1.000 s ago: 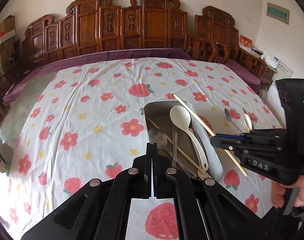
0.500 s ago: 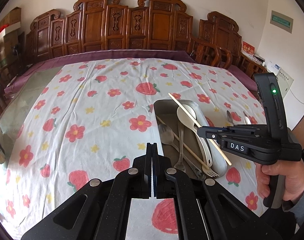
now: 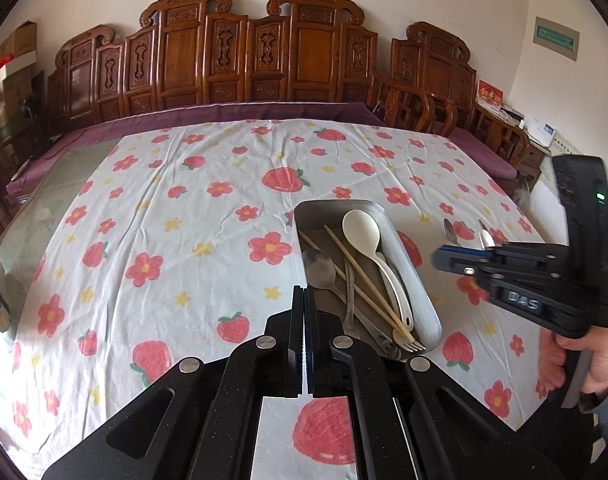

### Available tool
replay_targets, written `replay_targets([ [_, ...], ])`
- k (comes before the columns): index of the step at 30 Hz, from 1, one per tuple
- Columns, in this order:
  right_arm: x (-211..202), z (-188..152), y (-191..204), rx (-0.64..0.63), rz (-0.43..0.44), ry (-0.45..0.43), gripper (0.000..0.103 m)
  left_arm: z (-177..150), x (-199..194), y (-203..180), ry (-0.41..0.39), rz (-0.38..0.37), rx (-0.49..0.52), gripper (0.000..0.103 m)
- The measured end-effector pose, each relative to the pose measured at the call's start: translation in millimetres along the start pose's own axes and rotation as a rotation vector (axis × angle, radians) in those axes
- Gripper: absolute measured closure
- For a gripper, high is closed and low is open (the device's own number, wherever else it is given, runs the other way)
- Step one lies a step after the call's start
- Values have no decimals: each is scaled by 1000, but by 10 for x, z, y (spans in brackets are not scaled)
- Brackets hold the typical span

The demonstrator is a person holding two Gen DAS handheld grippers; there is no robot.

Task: Organize utensils
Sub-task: 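Lower the bamboo chopstick into the silver tray and open the right tool, then move the right tool to the pile and grasp the white plastic spoon's handle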

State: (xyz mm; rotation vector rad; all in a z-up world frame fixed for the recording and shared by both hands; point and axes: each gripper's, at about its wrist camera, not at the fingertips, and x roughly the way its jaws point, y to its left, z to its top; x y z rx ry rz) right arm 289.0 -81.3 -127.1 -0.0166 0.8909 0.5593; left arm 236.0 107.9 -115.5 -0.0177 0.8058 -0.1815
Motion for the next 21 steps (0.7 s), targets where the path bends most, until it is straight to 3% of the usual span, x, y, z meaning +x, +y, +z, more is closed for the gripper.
replay_targets([
  [6, -387, -250, -270, -25, -41, -15, 95, -23, -17, -128, 4, -7, 19, 103],
  [7, -444, -284, -317, -21, -49, -19, 94, -31, -8, -154, 9, -4, 24, 94],
  [8, -515, -329, -372, -14, -58, -26, 91, -38, 3, -178, 16, 3, 28, 74],
  [10, -678, -444, -505, 6, -80, -40, 85, -56, 3, -230, 12, 14, 38, 55],
  [12, -788, -551, -631, 19, -103, -38, 84, -72, 8, -300, 12, 13, 58, 51],
  [14, -880, -657, -742, 26, -125, -33, 83, -87, 8, -366, 7, 22, 69, 35],
  [16, -943, -758, -866, 34, -144, -15, 82, -91, 10, -433, 2, 21, 72, 26],
  [21, -965, -936, -1188, 49, -181, 40, 77, -71, 61, -684, -1, 8, 93, 14],
])
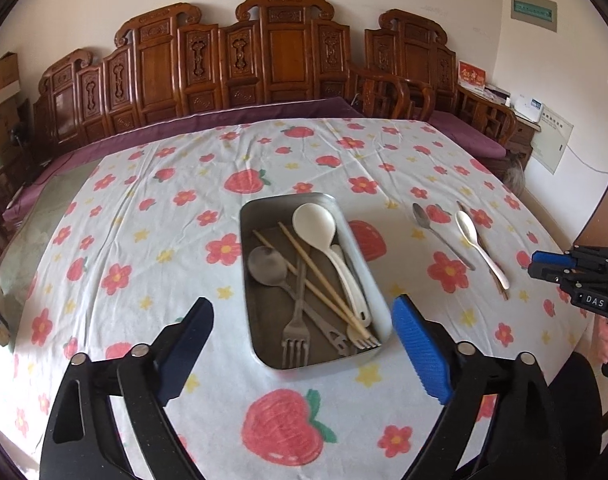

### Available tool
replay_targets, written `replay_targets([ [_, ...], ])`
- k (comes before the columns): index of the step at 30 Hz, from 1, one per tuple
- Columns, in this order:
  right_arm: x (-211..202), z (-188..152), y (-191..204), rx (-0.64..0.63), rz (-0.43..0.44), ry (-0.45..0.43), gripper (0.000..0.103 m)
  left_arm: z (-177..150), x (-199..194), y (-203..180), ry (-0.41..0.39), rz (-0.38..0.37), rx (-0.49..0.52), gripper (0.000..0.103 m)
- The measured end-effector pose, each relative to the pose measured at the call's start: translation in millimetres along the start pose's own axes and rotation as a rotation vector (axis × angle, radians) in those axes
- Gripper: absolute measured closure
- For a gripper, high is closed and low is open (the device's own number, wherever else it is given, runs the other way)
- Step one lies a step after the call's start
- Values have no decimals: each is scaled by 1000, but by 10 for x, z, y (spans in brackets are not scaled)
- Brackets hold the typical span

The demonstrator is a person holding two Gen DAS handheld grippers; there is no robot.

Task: Organize utensils
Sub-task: 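Move the right tool to the pile and grasp the white plastic spoon's handle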

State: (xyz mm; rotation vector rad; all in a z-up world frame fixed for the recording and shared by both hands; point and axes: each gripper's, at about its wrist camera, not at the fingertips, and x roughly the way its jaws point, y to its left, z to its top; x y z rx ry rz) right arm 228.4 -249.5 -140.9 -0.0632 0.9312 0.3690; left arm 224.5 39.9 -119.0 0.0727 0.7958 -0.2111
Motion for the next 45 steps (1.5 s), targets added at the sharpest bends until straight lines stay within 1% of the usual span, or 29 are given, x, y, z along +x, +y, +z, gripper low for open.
replay_targets([
  [3, 77, 4, -141, 6, -17, 34, 77, 58, 76, -152, 11, -26, -6, 14],
  [6, 212, 37, -304, 11, -53, 76, 77, 119, 163, -324, 26, -47, 2, 14],
  [9, 333, 81, -414, 25, -61, 98, 77, 157, 245, -481, 36, -67, 15, 14],
  [12, 527, 168, -482, 13, -44, 117, 77, 168, 326, -597, 49, -91, 18, 14],
  [18, 989, 288, -594, 15, -63, 177, 77, 138, 448, -735, 78, -120, 30, 14],
  [23, 1204, 372, -654, 13, -74, 212, 77, 125, 497, -834, 88, -140, 40, 14],
  [27, 1248, 413, -661, 14, -78, 221, 77, 125, 516, -857, 87, -142, 41, 14],
  [28, 1249, 412, -655, 16, -71, 228, 79, 121, 521, -862, 87, -144, 41, 14],
  [29, 1255, 409, -637, 10, -68, 237, 84, 117, 531, -865, 90, -146, 40, 14],
  [31, 1284, 378, -597, 1, -62, 264, 84, 107, 554, -868, 96, -148, 41, 14],
  [33, 1279, 369, -565, -12, -83, 258, 84, 100, 577, -871, 102, -148, 42, 14],
  [36, 1274, 368, -576, 37, -97, 257, 86, 104, 607, -875, 105, -149, 36, 14],
  [40, 1250, 331, -565, 61, -111, 255, 86, 115, 621, -894, 102, -151, 28, 14],
  [41, 1245, 322, -562, 59, -118, 251, 92, 118, 628, -905, 101, -148, 25, 14],
  [42, 1237, 311, -557, 58, -114, 247, 94, 125, 644, -926, 102, -152, 21, 14],
  [45, 1139, 309, -567, 74, -95, 209, 95, 163, 699, -1025, 105, -156, 30, 14],
])
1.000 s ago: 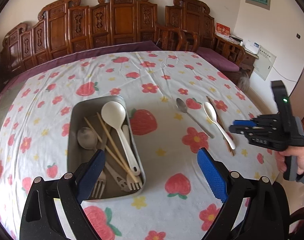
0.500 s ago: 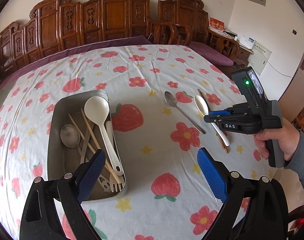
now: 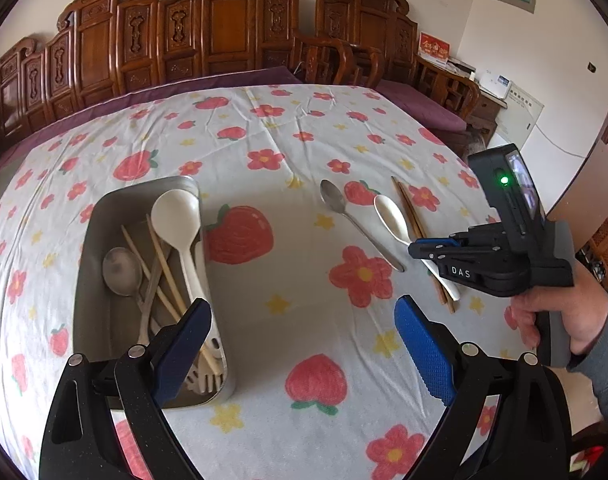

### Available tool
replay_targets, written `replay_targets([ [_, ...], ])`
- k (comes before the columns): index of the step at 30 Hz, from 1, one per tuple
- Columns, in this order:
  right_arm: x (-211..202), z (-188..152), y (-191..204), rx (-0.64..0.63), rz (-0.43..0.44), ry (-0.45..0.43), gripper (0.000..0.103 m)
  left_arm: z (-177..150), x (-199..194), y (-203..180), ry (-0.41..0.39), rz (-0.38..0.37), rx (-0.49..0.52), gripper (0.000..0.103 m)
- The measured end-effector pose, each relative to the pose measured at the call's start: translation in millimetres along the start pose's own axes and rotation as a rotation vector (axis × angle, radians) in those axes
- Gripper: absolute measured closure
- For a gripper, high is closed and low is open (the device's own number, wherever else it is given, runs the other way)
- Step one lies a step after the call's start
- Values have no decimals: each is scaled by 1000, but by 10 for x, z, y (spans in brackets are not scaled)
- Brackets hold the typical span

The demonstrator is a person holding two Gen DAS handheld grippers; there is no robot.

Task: Organize utensils
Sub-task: 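Move the right tool to the pile and grasp the white plastic spoon's handle, then grasp the steel spoon by its handle with the left tool while the right tool holds the white spoon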

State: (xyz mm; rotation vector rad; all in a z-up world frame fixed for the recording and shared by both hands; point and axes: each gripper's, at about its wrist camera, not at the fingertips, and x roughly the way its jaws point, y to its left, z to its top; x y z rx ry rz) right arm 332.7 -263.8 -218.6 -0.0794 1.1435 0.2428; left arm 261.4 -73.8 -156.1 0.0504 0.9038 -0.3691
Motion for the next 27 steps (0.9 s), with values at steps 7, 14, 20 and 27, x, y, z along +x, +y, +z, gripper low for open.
replay_targets([
  [7, -469, -83, -145, 49, 59, -92, 95, 208, 268, -232, 15, 2, 17, 14],
  [14, -575, -355, -381, 63, 16, -96, 95, 468, 754, -411, 77, 22, -4, 20],
  [20, -529, -527, -598, 112, 19, -91, 94, 674, 1142, -629, 133, 77, 55, 30],
  [27, -544, -539, -741, 161, 46, -110, 94, 856, 1544, -652, 269, 106, 19, 49],
])
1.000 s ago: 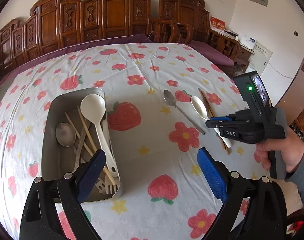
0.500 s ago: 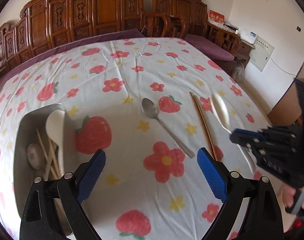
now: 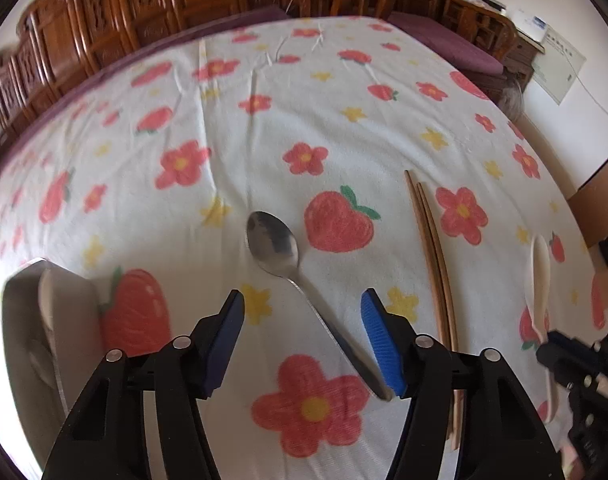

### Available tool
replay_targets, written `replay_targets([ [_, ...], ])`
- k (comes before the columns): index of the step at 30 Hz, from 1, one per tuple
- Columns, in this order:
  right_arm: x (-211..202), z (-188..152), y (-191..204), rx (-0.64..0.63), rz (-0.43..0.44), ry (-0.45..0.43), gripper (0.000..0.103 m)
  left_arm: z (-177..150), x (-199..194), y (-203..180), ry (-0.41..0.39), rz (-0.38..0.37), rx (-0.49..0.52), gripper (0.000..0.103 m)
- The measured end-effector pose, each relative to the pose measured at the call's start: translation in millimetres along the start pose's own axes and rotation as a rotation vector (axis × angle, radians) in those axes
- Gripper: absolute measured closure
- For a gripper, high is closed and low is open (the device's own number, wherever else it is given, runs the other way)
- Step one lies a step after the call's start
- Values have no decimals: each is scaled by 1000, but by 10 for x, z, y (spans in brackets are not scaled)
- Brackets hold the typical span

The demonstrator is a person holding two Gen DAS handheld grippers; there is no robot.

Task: Organize utensils
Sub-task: 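Grasp the steel spoon by its handle with the left tool while the right tool holds the white spoon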

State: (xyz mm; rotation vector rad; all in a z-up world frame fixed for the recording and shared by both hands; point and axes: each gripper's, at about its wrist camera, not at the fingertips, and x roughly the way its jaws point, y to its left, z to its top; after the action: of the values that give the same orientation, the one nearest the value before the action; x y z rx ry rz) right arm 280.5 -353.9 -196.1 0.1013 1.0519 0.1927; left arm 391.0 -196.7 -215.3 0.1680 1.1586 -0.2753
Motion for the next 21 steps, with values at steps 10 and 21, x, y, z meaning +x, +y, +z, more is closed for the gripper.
replay_targets([
  [10, -70, 11, -61, 24, 19, -11, 94, 146, 227, -16, 125, 25, -85, 73],
  [21, -112, 19, -71, 32, 17, -27, 94, 182, 238, -191, 104, 19, 2, 98],
])
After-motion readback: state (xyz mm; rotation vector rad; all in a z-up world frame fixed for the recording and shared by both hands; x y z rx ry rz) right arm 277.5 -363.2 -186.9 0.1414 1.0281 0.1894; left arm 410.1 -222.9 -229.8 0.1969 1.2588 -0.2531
